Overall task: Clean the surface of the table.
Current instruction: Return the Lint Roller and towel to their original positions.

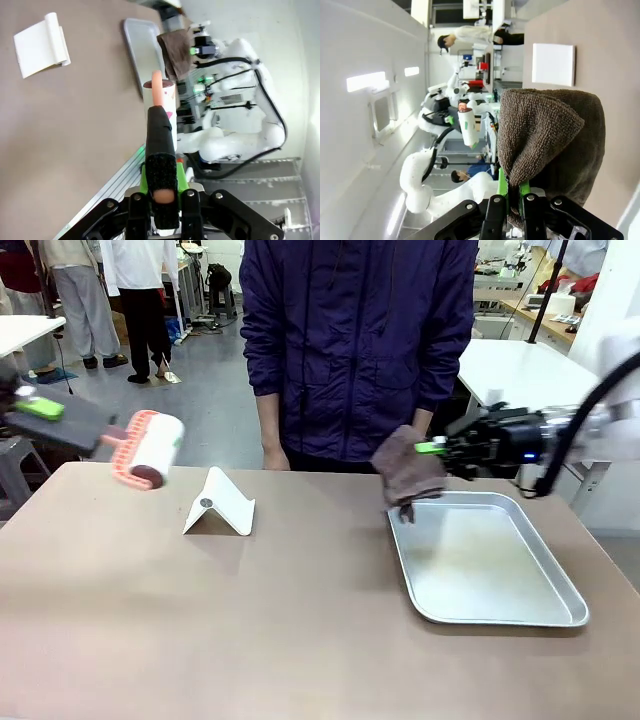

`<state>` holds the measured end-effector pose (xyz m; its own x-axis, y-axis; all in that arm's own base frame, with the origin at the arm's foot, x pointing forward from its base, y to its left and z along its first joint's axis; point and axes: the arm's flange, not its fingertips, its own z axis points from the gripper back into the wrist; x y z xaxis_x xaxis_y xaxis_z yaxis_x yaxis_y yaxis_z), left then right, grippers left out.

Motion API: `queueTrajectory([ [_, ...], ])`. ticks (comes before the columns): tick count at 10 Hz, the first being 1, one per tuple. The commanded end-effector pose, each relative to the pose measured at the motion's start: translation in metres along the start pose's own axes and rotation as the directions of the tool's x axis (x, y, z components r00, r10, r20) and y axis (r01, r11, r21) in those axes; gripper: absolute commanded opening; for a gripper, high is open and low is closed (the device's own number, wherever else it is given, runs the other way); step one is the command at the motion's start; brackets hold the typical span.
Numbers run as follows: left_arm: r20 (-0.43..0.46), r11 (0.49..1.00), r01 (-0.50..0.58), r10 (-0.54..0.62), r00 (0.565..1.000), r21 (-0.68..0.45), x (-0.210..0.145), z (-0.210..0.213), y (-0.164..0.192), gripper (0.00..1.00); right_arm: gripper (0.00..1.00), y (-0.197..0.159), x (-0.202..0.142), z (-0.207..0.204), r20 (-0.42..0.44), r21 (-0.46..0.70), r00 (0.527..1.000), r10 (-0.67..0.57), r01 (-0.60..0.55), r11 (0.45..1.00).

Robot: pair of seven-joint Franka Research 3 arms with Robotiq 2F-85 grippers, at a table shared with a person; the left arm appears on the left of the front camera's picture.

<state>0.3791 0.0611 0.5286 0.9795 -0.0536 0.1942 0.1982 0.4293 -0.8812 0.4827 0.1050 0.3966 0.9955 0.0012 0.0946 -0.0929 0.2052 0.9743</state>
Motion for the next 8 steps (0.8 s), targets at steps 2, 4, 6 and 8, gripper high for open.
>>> queueTrajectory([
  [2,0.006,0.980,-0.098,0.099,0.995,0.173,0.048,-0.042,-0.033,0.22,0.09,-0.006,0.031,-0.064,0.154,-0.101,0.988,-0.023,0.039,0.994],
  [4,0.083,0.928,-0.139,0.117,0.990,0.346,0.079,-0.078,-0.040,0.22,0.09,-0.038,0.027,-0.108,0.195,-0.268,0.981,-0.010,0.064,0.961],
  [6,0.018,0.897,-0.147,0.154,0.988,0.418,0.098,-0.118,-0.039,0.22,0.09,-0.055,0.022,-0.111,0.205,-0.345,0.978,-0.039,0.110,0.932],
  [8,0.012,0.892,-0.126,0.134,0.991,0.434,0.108,-0.145,-0.036,0.22,0.09,-0.052,0.017,-0.100,0.177,-0.333,0.983,-0.056,0.114,0.936],
])
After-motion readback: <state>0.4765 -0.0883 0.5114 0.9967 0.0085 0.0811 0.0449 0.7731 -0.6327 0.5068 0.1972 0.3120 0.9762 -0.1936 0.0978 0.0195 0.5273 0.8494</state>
